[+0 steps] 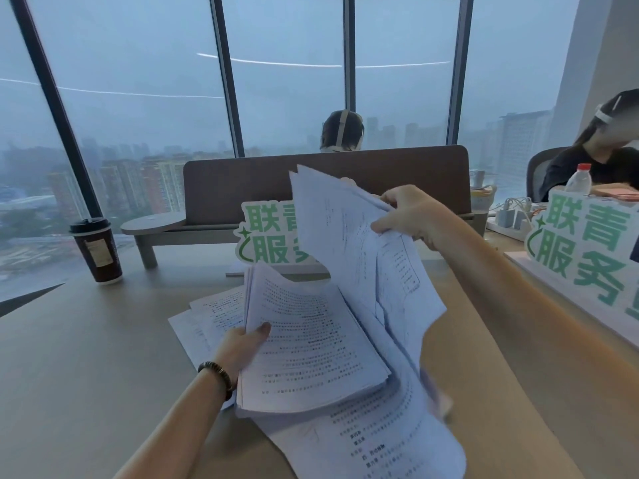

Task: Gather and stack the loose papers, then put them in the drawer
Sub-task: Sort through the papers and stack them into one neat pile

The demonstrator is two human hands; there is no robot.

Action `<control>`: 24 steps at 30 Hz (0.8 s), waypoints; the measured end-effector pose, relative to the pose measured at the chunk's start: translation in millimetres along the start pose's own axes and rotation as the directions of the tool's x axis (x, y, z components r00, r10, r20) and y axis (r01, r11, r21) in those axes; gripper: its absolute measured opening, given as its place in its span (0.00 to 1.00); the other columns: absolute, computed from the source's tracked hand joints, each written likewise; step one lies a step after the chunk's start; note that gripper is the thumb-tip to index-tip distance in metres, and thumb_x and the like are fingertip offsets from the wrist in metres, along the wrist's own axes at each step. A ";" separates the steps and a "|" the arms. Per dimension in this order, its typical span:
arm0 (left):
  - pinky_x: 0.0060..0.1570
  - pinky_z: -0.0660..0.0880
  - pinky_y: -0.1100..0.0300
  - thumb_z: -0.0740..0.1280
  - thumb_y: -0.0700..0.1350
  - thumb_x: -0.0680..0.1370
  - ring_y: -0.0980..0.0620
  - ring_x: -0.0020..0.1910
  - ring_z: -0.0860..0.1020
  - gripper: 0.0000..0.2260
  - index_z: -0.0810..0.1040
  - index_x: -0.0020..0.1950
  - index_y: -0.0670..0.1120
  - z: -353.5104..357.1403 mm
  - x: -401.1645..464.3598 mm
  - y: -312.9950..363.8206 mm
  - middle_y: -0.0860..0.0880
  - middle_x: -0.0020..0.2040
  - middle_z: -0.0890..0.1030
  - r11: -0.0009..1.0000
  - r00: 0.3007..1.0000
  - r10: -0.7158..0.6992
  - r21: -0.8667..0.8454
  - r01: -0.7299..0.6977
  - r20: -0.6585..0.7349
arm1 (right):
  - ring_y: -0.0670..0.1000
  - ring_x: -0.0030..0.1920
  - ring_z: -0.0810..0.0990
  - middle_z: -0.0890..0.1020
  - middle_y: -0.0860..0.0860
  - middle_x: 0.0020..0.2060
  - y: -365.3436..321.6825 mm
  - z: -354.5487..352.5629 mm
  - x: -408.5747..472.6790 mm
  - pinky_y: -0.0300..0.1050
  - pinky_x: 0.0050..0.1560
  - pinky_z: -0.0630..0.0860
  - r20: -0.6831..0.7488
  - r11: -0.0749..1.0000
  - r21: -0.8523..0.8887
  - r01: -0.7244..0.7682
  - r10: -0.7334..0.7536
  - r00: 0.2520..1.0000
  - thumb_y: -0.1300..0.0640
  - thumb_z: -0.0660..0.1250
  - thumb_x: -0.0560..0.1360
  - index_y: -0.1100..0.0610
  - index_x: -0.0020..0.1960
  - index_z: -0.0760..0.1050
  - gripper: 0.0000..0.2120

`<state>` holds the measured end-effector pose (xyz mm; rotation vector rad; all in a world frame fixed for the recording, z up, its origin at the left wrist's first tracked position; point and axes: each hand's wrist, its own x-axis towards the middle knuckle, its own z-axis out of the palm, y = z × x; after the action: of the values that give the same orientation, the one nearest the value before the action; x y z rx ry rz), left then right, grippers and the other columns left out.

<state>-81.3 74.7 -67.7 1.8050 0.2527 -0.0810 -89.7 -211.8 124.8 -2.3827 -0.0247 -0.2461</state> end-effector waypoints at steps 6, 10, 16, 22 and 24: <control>0.31 0.74 0.62 0.66 0.49 0.80 0.50 0.38 0.81 0.10 0.81 0.51 0.42 0.7 -6.3 4.5 0.48 0.40 0.83 0.998 0.999 0.043 0.043 -0.042 -0.012 | 0.50 0.40 0.82 0.83 0.54 0.48 -25.6 -24.4 -1.7 0.43 0.40 0.79 -0.060 0.986 0.121 0.112 -0.106 0.993 0.57 0.74 0.74 0.58 0.57 0.78 0.14; 0.33 0.75 0.61 0.66 0.48 0.80 0.50 0.39 0.82 0.10 0.81 0.49 0.42 -1.6 -10.4 8.9 0.48 0.42 0.83 0.998 0.999 0.050 -0.040 -0.049 0.011 | 0.52 0.44 0.85 0.84 0.53 0.49 -22.5 -25.8 -4.1 0.45 0.43 0.81 -0.062 0.975 0.193 0.113 -0.102 0.993 0.55 0.75 0.73 0.57 0.58 0.79 0.15; 0.28 0.76 0.61 0.65 0.46 0.81 0.47 0.33 0.80 0.09 0.80 0.49 0.40 -3.8 -15.4 13.5 0.45 0.38 0.82 0.990 0.997 0.069 -0.118 -0.072 -0.025 | 0.45 0.24 0.82 0.81 0.52 0.38 0.6 -23.1 -2.7 0.35 0.23 0.76 0.002 0.893 0.447 -0.039 0.042 0.999 0.59 0.73 0.75 0.57 0.44 0.77 0.04; 0.32 0.76 0.63 0.65 0.49 0.80 0.54 0.35 0.81 0.10 0.79 0.53 0.43 -3.3 -16.3 18.5 0.47 0.43 0.81 0.983 0.994 0.105 -0.152 -0.107 -0.024 | 0.53 0.41 0.86 0.85 0.54 0.47 31.9 6.2 -3.3 0.45 0.41 0.84 0.102 0.863 0.489 -0.128 0.089 0.991 0.60 0.72 0.76 0.62 0.58 0.78 0.12; 0.37 0.75 0.60 0.66 0.59 0.77 0.52 0.39 0.81 0.20 0.78 0.56 0.43 -2.3 -16.0 24.6 0.47 0.43 0.80 0.987 0.994 0.100 -0.126 -0.104 -0.035 | 0.54 0.40 0.87 0.86 0.55 0.46 48.0 24.0 -8.4 0.47 0.39 0.84 0.140 0.833 0.530 -0.162 0.102 0.985 0.60 0.73 0.75 0.61 0.57 0.78 0.12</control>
<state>-91.8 69.3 -40.7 1.6898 0.1814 0.0332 -89.7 -230.3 73.8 -1.8173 0.0198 -0.0334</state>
